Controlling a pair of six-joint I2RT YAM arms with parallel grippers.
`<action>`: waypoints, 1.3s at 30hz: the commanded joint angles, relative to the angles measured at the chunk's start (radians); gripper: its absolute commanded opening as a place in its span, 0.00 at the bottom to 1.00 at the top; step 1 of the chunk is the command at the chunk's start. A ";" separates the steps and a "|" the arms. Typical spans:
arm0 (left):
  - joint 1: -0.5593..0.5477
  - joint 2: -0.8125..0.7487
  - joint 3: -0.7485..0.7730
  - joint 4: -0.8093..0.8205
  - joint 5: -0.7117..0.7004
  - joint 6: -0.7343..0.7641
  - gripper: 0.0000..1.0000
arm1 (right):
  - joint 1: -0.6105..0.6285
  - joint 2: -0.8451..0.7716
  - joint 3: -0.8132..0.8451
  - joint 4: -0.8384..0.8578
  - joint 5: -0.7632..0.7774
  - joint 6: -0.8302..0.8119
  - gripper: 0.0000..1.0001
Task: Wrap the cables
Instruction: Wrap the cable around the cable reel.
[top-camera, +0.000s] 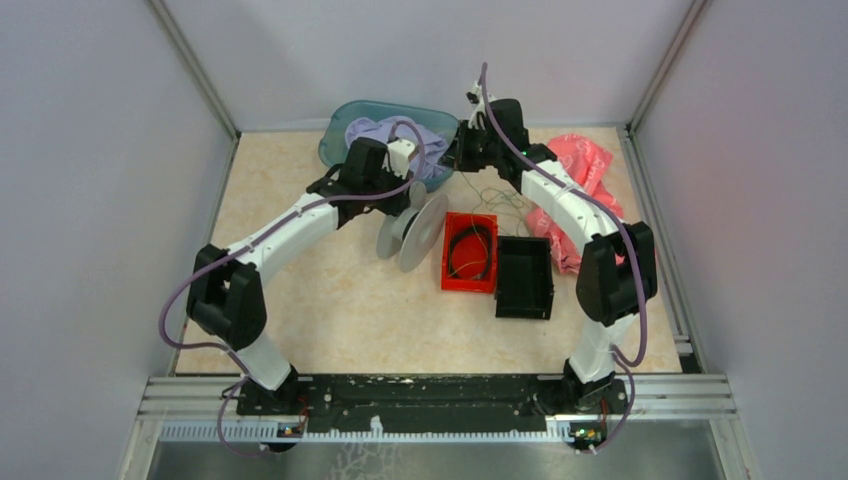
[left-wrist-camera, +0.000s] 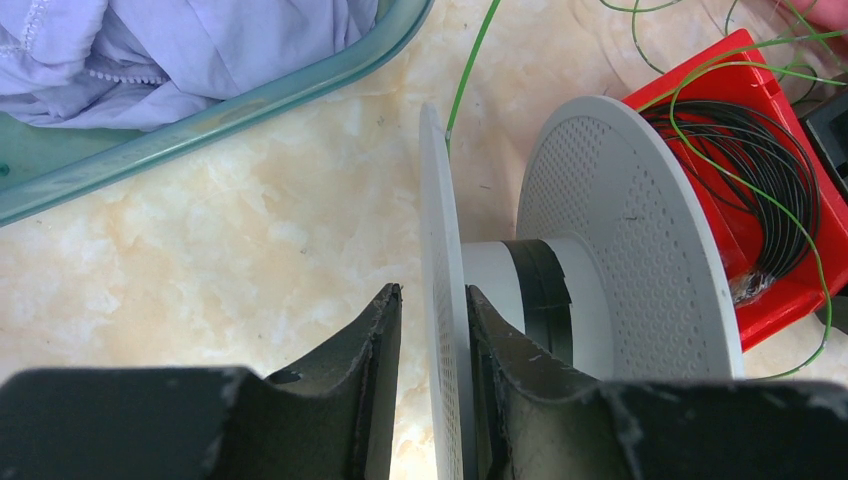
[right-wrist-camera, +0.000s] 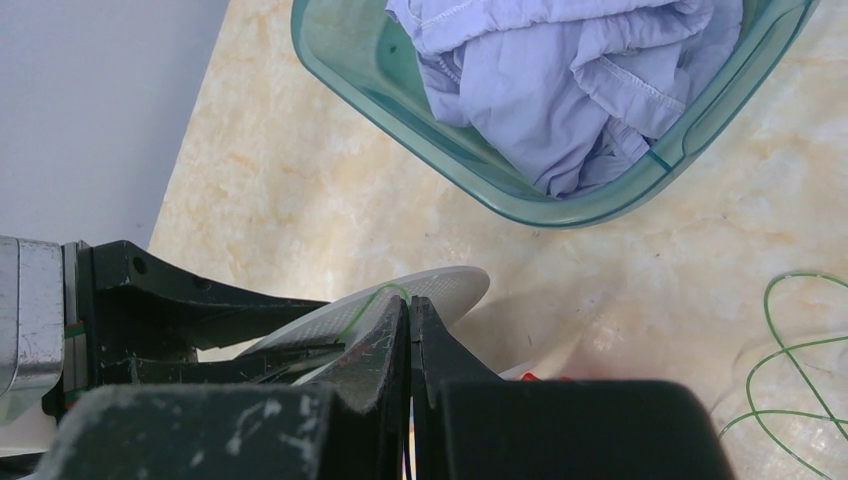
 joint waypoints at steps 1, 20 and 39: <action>-0.007 -0.043 -0.019 -0.009 -0.007 0.020 0.34 | 0.007 -0.046 0.008 0.037 0.005 -0.025 0.00; -0.013 -0.051 -0.016 -0.015 0.003 0.024 0.11 | 0.007 -0.042 0.016 0.026 -0.020 -0.066 0.00; -0.012 -0.107 -0.015 0.061 -0.024 0.021 0.00 | 0.005 -0.032 0.021 0.002 -0.071 -0.177 0.01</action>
